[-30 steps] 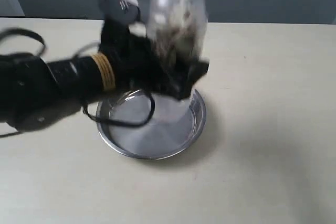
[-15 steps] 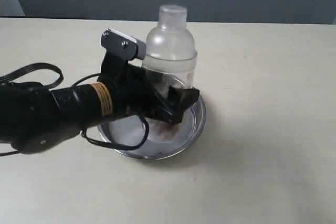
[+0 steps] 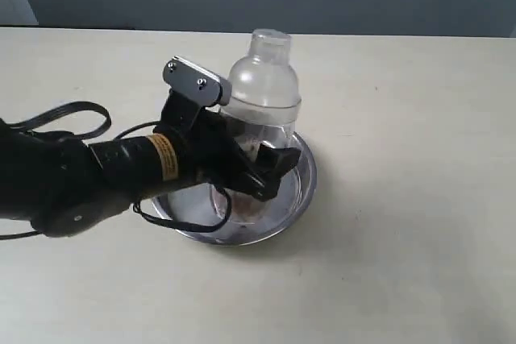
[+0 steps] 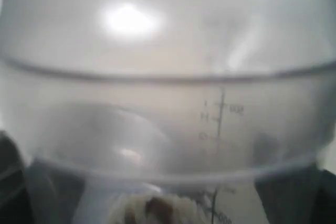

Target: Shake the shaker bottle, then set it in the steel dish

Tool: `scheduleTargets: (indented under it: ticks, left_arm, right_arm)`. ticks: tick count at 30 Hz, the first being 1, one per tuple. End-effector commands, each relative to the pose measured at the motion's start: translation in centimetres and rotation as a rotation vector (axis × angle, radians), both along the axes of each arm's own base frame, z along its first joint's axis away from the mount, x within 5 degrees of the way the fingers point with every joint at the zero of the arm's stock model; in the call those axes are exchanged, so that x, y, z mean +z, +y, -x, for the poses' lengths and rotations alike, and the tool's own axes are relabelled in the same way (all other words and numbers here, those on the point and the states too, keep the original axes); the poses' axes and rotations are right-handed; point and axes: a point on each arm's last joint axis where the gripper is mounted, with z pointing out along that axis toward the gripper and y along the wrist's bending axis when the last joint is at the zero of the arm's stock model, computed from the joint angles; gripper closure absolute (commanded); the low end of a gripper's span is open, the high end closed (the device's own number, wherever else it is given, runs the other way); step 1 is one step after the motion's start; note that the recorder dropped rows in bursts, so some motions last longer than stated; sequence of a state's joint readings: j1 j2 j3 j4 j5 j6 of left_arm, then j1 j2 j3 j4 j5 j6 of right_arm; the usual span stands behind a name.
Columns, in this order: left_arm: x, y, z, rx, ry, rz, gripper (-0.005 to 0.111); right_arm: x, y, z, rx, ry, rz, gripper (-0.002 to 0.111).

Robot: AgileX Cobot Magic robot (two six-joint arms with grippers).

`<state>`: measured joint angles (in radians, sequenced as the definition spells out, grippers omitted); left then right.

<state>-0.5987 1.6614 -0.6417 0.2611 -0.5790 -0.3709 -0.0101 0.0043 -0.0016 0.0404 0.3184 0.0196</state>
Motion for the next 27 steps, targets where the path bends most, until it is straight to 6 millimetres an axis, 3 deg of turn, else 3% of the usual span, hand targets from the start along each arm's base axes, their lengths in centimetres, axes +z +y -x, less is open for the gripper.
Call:
scheduleTargets:
  ticks: [1,2,4,7,8,9,11,14,16,18,20,22,24,25,27]
  left_arm:
    - [11.1,-0.1,0.7,-0.04,-0.384,0.259,0.106]
    - [12.0,0.3,0.6,-0.009,-0.404,0.251,0.106]
    - [10.4,0.5,0.0,0.049,-0.321,0.202,0.106]
    - [2.4,0.3,-0.7,0.079,-0.104,0.07,0.106]
    - [0.4,0.4,-0.8,0.103,-0.063,0.083,0.106]
    - [-0.1,0.3,-0.8,0.106,-0.05,0.111,0.106]
    - [2.1,-0.3,-0.4,0.027,-0.127,0.21,0.106]
    - [9.7,-0.6,0.3,-0.063,-0.331,0.289,0.106]
    - [12.9,-0.1,0.5,-0.037,-0.411,0.245,0.106]
    - [12.5,0.3,0.1,0.013,-0.374,0.187,0.106]
    - [8.9,0.1,-0.6,0.041,-0.246,0.098,0.106]
    - [3.8,0.0,-1.1,0.063,-0.119,0.05,0.106]
    - [1.6,-0.2,-1.3,0.075,-0.071,0.046,0.106]
    - [1.8,-0.4,-1.2,0.055,-0.07,0.058,0.106]
    - [4.8,-0.8,-0.7,-0.02,-0.163,0.104,0.106]
  right_arm:
    - [0.1,0.0,0.0,0.001,-0.014,-0.001,0.109]
    - [0.1,0.0,0.0,0.001,-0.014,-0.001,0.109]
    - [0.1,0.0,0.0,0.001,-0.014,-0.001,0.109]
    - [0.1,0.0,0.0,0.001,-0.014,-0.001,0.109]
    - [0.1,0.0,0.0,0.001,-0.014,-0.001,0.109]
    - [0.1,0.0,0.0,0.001,-0.014,-0.001,0.109]
    - [0.1,0.0,0.0,0.001,-0.014,-0.001,0.109]
    - [0.1,0.0,0.0,0.001,-0.014,-0.001,0.109]
    - [0.1,0.0,0.0,0.001,-0.014,-0.001,0.109]
    - [0.1,0.0,0.0,0.001,-0.014,-0.001,0.109]
    - [0.1,0.0,0.0,0.001,-0.014,0.003,0.109]
    - [0.1,0.0,0.0,0.001,-0.014,0.003,0.109]
    - [0.1,0.0,0.0,0.001,-0.014,0.003,0.109]
    - [0.1,0.0,0.0,0.001,-0.014,0.003,0.109]
    - [0.1,0.0,0.0,0.001,-0.014,0.003,0.109]
